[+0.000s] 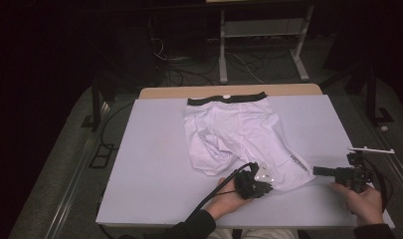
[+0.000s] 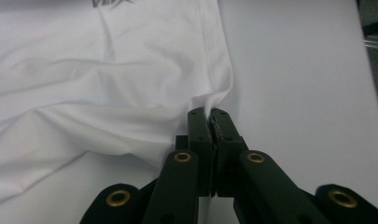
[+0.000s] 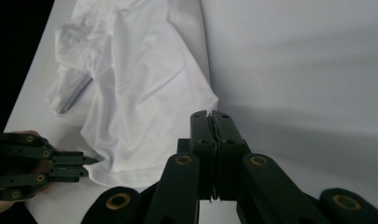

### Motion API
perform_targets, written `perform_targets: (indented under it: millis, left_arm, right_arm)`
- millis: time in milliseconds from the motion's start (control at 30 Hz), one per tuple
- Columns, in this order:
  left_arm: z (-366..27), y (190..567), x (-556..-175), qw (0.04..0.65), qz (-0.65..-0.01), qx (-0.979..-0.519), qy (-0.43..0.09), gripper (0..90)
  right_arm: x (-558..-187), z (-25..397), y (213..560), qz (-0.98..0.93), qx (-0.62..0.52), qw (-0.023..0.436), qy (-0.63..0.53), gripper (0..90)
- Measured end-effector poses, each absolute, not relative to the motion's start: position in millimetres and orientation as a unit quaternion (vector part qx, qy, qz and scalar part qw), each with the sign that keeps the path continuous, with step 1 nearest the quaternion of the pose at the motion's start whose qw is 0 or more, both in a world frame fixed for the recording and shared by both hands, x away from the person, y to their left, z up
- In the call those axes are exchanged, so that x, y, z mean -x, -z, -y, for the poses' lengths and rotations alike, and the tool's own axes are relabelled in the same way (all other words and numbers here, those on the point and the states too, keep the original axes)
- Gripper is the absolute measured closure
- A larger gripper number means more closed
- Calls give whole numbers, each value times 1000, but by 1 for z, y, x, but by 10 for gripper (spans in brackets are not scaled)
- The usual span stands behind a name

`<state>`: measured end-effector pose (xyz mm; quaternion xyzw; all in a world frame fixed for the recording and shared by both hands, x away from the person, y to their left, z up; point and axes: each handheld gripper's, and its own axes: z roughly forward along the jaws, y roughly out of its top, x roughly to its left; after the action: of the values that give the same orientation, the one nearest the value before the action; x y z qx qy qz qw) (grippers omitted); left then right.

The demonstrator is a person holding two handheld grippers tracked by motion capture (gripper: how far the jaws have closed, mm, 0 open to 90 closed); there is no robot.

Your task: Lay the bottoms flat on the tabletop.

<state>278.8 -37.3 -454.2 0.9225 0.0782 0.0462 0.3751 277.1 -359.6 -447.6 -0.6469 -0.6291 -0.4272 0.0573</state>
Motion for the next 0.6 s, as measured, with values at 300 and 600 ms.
perform_targets:
  millis: [300, 600]
  left_arm:
    - [27, 440, -259, 359, -52, -931, -36, 880]
    - [23, 442, -248, 349, -42, -936, -17, 880]
  right_arm:
    - [-251, 356, 443, 646, 631, 61, 425, 883]
    - [-238, 350, 440, 669, 615, 61, 412, 890]
